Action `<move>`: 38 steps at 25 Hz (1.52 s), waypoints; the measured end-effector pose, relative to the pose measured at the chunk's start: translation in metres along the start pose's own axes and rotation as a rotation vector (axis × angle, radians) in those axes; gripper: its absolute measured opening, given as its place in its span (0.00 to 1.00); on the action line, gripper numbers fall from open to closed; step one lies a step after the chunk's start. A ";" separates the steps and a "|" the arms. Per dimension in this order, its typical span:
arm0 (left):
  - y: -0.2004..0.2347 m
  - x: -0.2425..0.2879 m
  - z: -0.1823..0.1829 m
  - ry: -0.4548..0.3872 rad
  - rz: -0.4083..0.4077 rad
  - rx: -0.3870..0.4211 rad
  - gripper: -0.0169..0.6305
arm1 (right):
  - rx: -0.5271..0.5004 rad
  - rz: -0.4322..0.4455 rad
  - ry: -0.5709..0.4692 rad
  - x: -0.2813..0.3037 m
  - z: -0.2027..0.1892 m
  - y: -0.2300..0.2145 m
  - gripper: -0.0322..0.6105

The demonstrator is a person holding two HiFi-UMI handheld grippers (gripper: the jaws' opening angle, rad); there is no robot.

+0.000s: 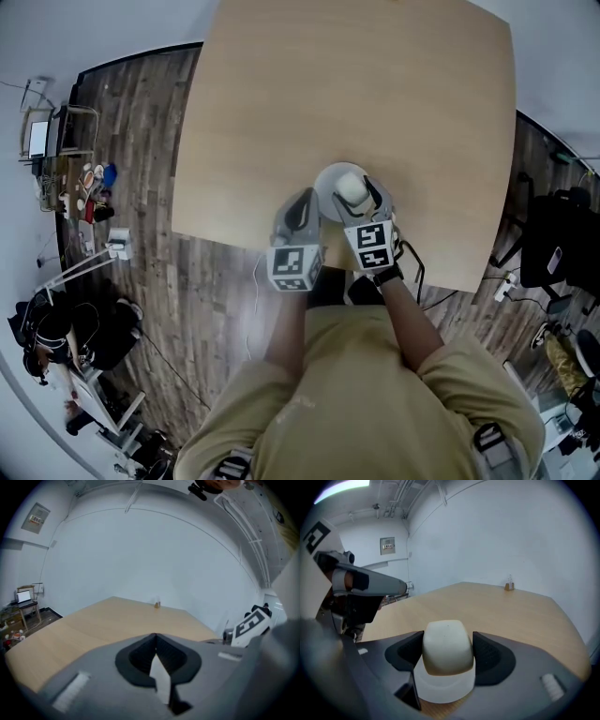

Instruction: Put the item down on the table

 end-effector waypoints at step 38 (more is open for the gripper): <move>-0.011 -0.059 0.037 -0.100 0.039 -0.001 0.03 | -0.053 0.012 0.046 -0.022 -0.006 0.020 0.51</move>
Point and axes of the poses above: the fingertips, and each gripper's own axes: x forward along the fingers, y to its left, z out of its top, the point moved 1 cm from there along -x, backward along the fingers, and after that the axes turned 1 degree about -z, right-handed, at the moved point
